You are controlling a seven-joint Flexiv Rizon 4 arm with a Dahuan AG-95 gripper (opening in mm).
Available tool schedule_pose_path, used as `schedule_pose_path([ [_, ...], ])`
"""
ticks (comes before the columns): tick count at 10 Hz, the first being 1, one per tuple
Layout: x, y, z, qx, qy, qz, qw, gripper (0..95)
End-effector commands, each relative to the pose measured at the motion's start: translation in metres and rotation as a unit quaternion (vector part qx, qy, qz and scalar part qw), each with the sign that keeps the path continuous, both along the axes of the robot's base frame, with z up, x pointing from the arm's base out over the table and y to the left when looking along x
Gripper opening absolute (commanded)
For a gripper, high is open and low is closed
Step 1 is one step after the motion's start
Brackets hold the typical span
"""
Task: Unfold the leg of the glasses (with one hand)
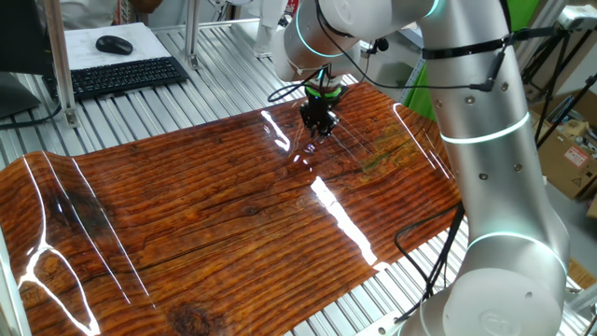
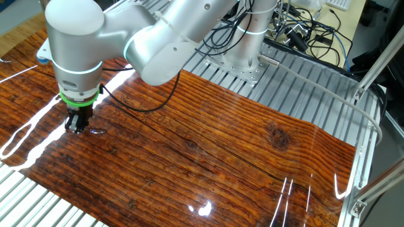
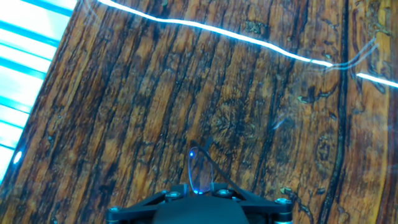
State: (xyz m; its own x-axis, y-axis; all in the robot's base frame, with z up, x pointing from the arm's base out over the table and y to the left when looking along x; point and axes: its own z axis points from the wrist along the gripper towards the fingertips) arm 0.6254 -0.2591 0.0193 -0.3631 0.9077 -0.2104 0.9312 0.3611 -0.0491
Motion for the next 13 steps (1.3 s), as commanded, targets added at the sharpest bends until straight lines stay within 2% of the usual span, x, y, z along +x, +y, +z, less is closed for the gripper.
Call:
schedule_pose_path([
  [1, 0.001, 0.0, -0.001, -0.002, -0.002, -0.001, 1.0, 19.0],
  [5, 0.0, 0.001, 0.0, 0.001, -0.003, -0.002, 1.0, 19.0],
  [6, 0.001, 0.002, 0.0, 0.001, -0.003, 0.0, 1.0, 0.0],
  [9, 0.001, 0.003, 0.001, 0.001, -0.002, 0.004, 1.0, 0.0],
  [13, 0.001, 0.013, 0.013, 0.001, 0.007, 0.001, 1.0, 0.0],
])
